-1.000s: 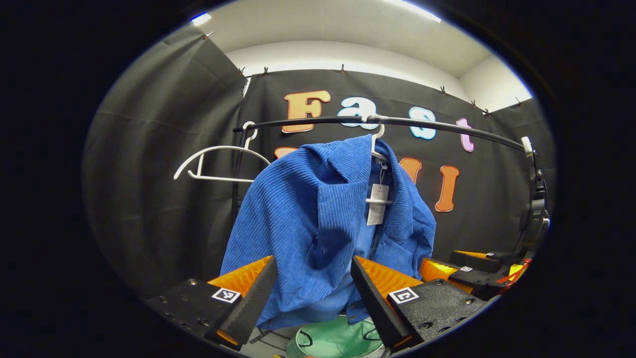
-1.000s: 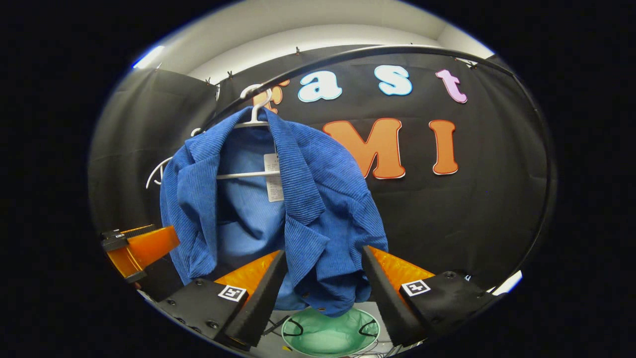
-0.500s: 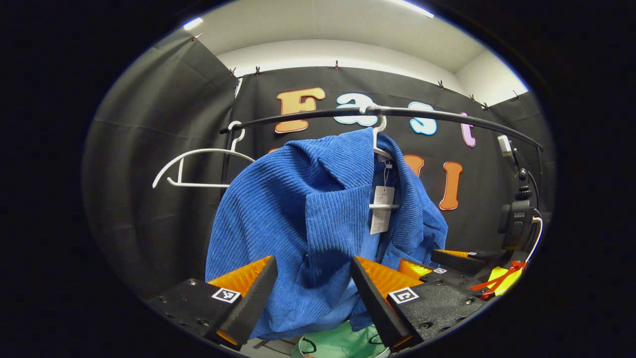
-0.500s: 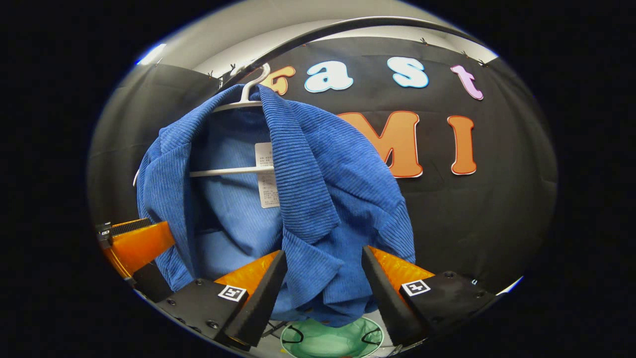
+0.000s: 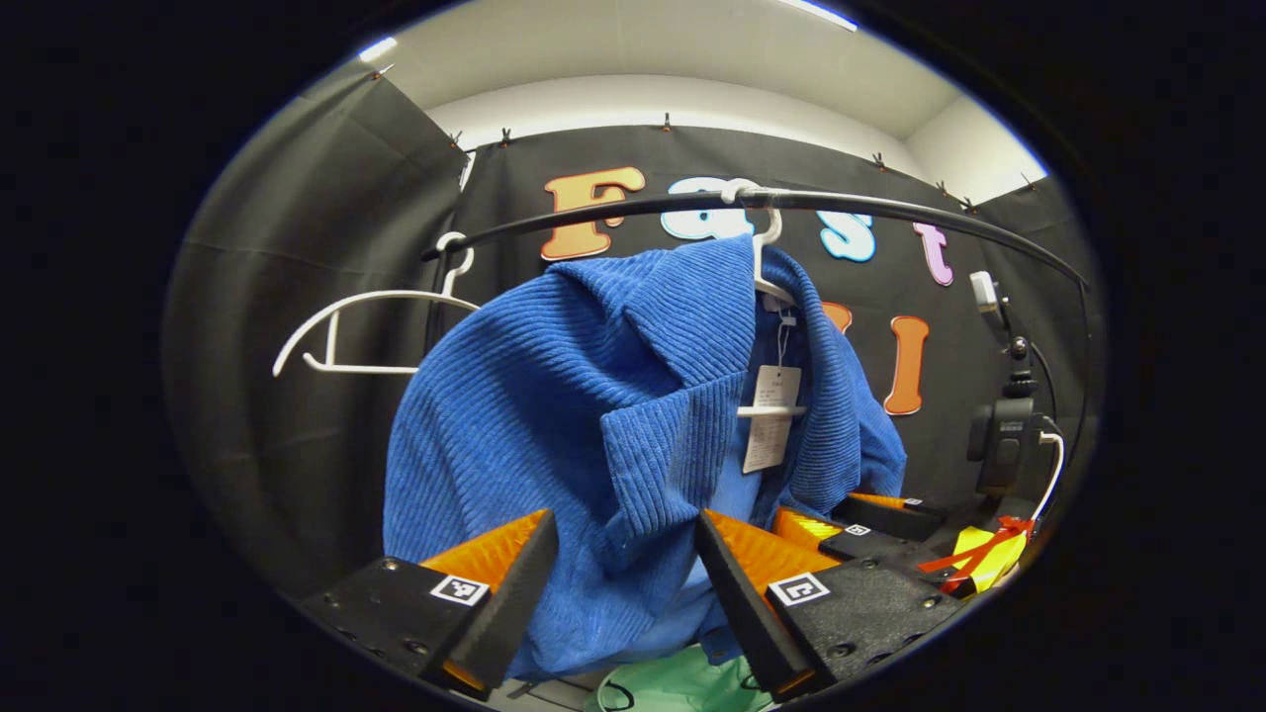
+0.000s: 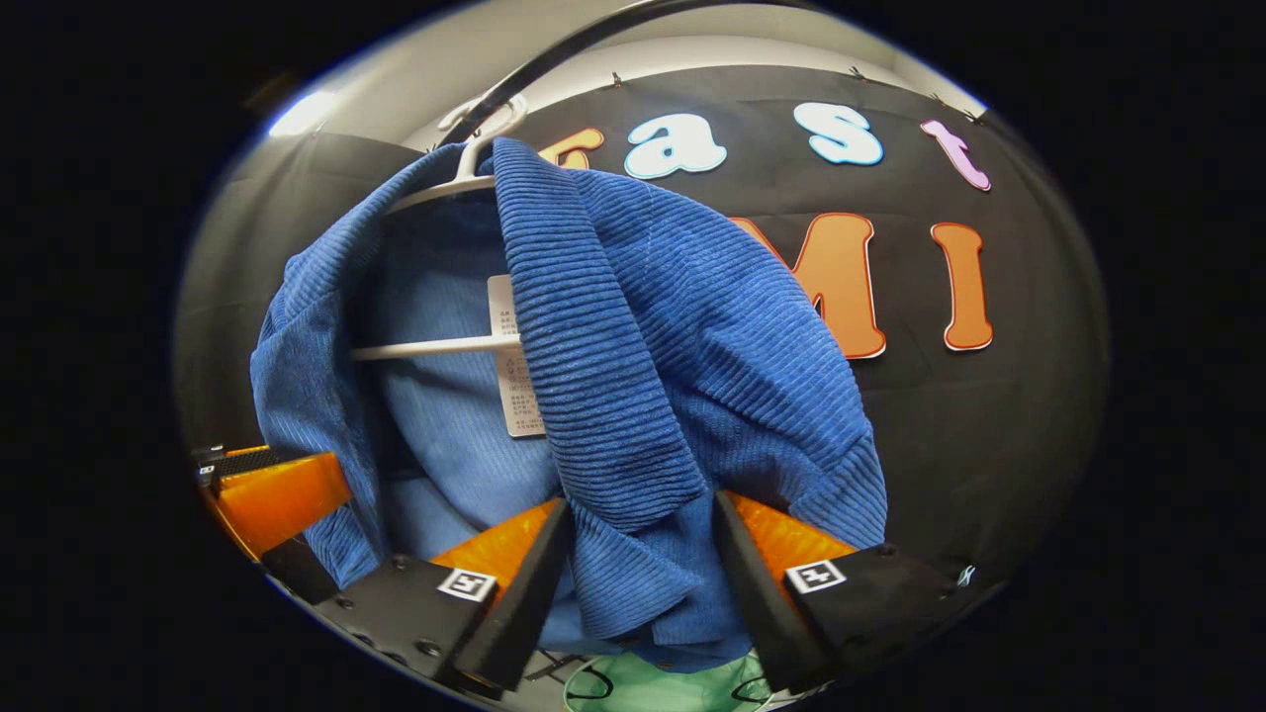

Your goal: Grasp the clothes on the hanger with both hands and then place them into the laundry hamper below.

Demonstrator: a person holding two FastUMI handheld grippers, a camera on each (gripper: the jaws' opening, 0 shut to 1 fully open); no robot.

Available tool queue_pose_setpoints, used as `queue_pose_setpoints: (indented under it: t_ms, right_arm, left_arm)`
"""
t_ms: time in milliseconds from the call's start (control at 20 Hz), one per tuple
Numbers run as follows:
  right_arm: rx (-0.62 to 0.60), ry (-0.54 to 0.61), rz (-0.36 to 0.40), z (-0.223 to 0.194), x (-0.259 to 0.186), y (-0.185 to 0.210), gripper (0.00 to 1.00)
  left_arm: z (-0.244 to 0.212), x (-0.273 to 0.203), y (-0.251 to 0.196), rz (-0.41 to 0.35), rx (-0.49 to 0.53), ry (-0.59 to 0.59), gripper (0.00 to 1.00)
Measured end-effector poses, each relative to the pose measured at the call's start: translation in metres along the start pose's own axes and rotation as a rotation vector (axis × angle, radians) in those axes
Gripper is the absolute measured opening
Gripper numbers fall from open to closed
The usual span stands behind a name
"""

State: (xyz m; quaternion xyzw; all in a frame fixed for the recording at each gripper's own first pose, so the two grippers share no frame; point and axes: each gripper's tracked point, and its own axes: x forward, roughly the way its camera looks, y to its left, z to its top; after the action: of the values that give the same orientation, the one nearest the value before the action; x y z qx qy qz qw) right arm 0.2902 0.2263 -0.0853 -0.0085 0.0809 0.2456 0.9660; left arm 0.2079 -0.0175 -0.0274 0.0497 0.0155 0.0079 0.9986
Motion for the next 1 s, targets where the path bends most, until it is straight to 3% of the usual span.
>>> queue_pose_setpoints:
  t_ms: [100, 250, 300, 400, 700, 850, 1000]
  right_arm:
    - [0.035, 0.003, 0.019, 0.001, 0.002, 0.000, 0.66]
    - [0.072, 0.003, 0.046, 0.002, -0.004, 0.000, 0.14]
    - [0.074, 0.006, 0.057, 0.002, -0.007, -0.001, 0.21]
    - [0.068, 0.002, 0.066, 0.005, -0.012, -0.004, 0.14]
    - [0.092, -0.027, 0.053, 0.017, -0.032, -0.020, 0.08]
    - [0.172, -0.049, 0.121, 0.032, -0.050, -0.017, 0.08]
    - [0.340, -0.080, 0.196, 0.056, -0.068, -0.025, 0.08]
  left_arm:
    - [0.004, 0.001, 0.006, 0.023, 0.018, -0.015, 0.60]
    - [0.012, -0.002, 0.012, 0.053, 0.056, -0.040, 0.22]
    - [0.012, 0.000, 0.014, 0.048, 0.060, -0.035, 0.15]
    - [0.007, -0.003, 0.006, 0.006, 0.048, 0.006, 0.00]
    - [0.024, -0.019, 0.008, -0.018, 0.021, 0.011, 0.00]
    - [0.050, -0.033, 0.007, -0.045, 0.013, -0.016, 0.00]
    - [0.090, -0.048, 0.018, -0.047, 0.033, -0.078, 0.02]
